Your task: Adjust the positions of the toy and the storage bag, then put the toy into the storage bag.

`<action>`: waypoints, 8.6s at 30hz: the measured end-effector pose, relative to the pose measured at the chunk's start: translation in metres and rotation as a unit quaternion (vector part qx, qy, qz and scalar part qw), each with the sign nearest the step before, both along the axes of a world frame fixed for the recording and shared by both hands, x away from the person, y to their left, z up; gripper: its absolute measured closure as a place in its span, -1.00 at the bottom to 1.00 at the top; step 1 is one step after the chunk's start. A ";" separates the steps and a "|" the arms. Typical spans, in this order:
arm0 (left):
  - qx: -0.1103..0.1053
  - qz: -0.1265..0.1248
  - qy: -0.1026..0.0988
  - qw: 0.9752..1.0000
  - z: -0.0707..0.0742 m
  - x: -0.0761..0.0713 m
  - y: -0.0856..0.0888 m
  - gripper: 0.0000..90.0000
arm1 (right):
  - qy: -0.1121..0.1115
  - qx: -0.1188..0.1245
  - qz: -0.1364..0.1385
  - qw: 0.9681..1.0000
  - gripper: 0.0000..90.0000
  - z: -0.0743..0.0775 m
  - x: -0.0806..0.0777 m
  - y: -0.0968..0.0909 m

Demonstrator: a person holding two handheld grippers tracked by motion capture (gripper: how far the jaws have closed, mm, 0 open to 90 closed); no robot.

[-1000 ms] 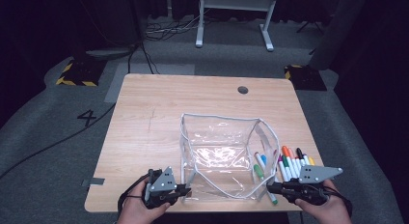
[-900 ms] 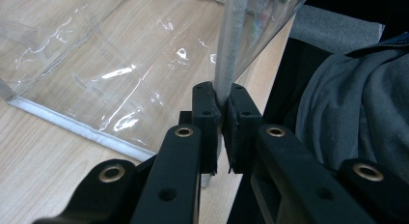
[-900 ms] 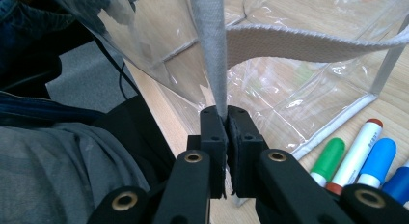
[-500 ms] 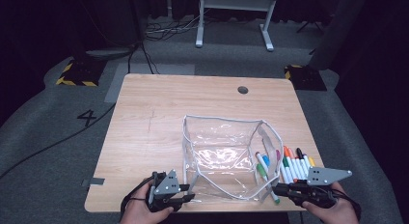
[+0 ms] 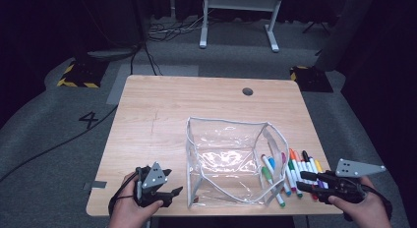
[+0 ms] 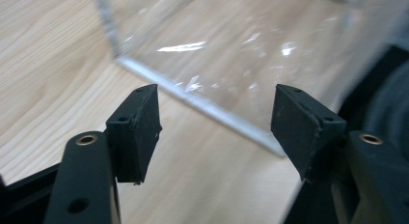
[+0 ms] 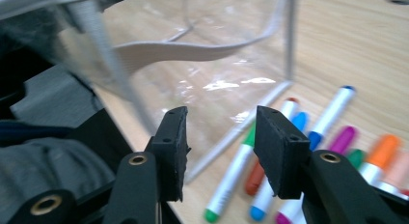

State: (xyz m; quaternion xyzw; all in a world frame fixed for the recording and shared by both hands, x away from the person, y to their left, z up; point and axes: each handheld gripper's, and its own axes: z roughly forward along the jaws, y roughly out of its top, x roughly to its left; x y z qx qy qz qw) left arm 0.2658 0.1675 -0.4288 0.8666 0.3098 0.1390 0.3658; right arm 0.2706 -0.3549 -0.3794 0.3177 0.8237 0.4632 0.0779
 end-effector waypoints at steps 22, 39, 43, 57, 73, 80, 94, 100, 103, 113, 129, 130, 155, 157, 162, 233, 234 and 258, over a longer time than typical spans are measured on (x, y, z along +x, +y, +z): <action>0.016 0.086 0.031 0.996 -0.071 0.038 0.033 -0.43 | 0.024 -0.117 -0.163 0.979 0.03 -0.054 0.034 -0.092; 0.003 0.091 0.023 0.996 -0.074 0.038 0.036 -0.49 | 0.088 -0.160 -0.194 0.964 0.26 -0.087 0.051 -0.101; 0.002 0.091 0.025 0.996 -0.074 0.038 0.036 -0.49 | 0.083 -0.164 -0.192 0.964 0.27 -0.088 0.054 -0.098; 0.002 0.090 0.025 0.996 -0.074 0.038 0.036 -0.49 | 0.109 -0.184 -0.198 0.956 0.52 -0.091 0.061 -0.086; 0.003 0.090 0.023 0.996 -0.074 0.038 0.036 -0.49 | 0.123 -0.208 -0.223 0.945 0.65 -0.087 0.055 -0.080; 0.003 0.090 0.024 0.996 -0.074 0.038 0.036 -0.49 | 0.117 -0.221 -0.232 0.940 0.71 -0.088 0.055 -0.081; 0.001 0.089 0.028 0.996 -0.074 0.038 0.035 -0.51 | 0.096 -0.148 -0.227 0.958 0.71 -0.059 0.049 -0.089; -0.001 0.090 0.028 0.996 -0.075 0.038 0.035 -0.51 | 0.069 -0.122 -0.201 0.970 0.71 -0.033 0.046 -0.079; -0.002 0.090 0.027 0.996 -0.075 0.038 0.035 -0.51 | 0.056 -0.114 -0.182 0.975 0.71 -0.019 0.045 -0.071; 0.000 0.088 0.025 0.996 -0.075 0.039 0.036 -0.51 | 0.029 -0.083 -0.112 0.990 0.71 0.029 0.042 -0.039; -0.002 0.089 0.029 0.996 -0.075 0.040 0.035 -0.51 | 0.004 -0.059 -0.010 0.998 0.71 0.097 0.038 0.020; -0.003 0.091 0.028 0.995 -0.075 0.040 0.035 -0.51 | 0.004 -0.059 -0.004 0.998 0.71 0.100 0.039 0.023; 0.000 0.092 0.027 0.995 -0.075 0.043 0.034 -0.52 | 0.005 -0.075 0.117 0.990 0.71 0.133 0.044 0.121; 0.000 0.093 0.027 0.995 -0.075 0.043 0.034 -0.52 | 0.007 -0.077 0.124 0.989 0.71 0.132 0.045 0.127; 0.000 0.093 0.027 0.995 -0.075 0.043 0.034 -0.52 | 0.019 -0.093 0.138 0.986 0.71 0.127 0.048 0.142; 0.000 0.093 0.028 0.995 -0.075 0.043 0.034 -0.52 | 0.124 -0.308 0.311 0.891 0.71 0.018 0.069 0.255; 0.000 0.092 0.028 0.995 -0.075 0.043 0.034 -0.52 | 0.124 -0.310 0.313 0.889 0.71 0.017 0.069 0.255; 0.000 0.092 0.028 0.995 -0.075 0.043 0.034 -0.52 | 0.108 -0.304 0.300 0.898 0.30 0.011 0.071 0.251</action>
